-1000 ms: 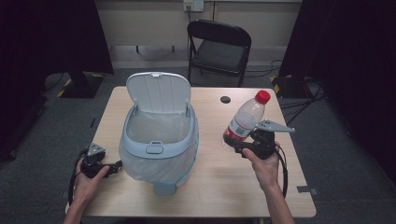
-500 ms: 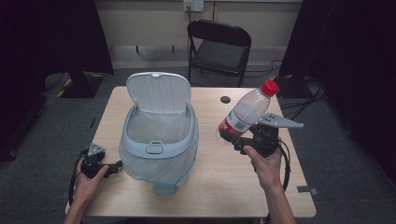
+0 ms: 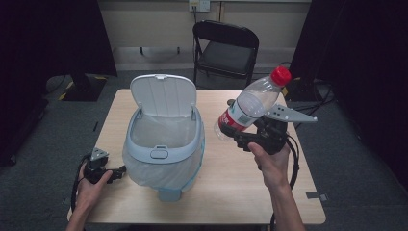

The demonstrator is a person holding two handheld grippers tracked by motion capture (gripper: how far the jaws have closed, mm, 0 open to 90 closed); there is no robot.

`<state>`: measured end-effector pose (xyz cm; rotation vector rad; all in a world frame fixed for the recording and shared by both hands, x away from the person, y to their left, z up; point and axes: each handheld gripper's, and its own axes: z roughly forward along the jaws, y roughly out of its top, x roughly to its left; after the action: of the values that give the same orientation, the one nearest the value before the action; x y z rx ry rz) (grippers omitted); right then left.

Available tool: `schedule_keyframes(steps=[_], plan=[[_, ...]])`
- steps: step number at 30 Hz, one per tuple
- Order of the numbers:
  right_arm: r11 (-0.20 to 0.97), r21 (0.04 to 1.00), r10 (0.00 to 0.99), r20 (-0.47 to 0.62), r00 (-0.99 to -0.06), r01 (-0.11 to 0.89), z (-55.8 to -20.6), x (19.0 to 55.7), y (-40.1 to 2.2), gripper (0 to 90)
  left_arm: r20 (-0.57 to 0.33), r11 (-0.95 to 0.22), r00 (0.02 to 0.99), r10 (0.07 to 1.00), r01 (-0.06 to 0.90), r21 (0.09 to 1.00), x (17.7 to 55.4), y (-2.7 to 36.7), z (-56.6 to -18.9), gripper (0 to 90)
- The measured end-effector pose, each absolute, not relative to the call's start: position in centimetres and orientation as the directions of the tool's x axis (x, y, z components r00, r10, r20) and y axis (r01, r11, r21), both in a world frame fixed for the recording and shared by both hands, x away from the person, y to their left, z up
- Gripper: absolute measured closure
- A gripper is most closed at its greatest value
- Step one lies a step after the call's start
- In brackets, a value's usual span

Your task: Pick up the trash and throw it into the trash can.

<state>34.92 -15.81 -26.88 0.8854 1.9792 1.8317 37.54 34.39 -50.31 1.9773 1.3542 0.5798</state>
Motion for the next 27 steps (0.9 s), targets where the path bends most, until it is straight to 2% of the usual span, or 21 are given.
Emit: schedule_keyframes(steps=[13, 27], plan=[[-0.035, 0.985, 0.516, 0.162, -0.841, 0.168, -23.6, 35.4, -12.3, 29.1, -0.006, -0.247, 0.368, 0.930, 0.638, 0.729, 37.6, 34.3, -50.3, 7.6], [-0.028, 0.985, 0.433, 0.164, -0.887, 0.169, -22.5, 37.1, -8.3, 28.9, -0.007, -0.247, 0.367, 0.930, 0.639, 0.729, 37.6, 34.3, -50.3, 7.6]])
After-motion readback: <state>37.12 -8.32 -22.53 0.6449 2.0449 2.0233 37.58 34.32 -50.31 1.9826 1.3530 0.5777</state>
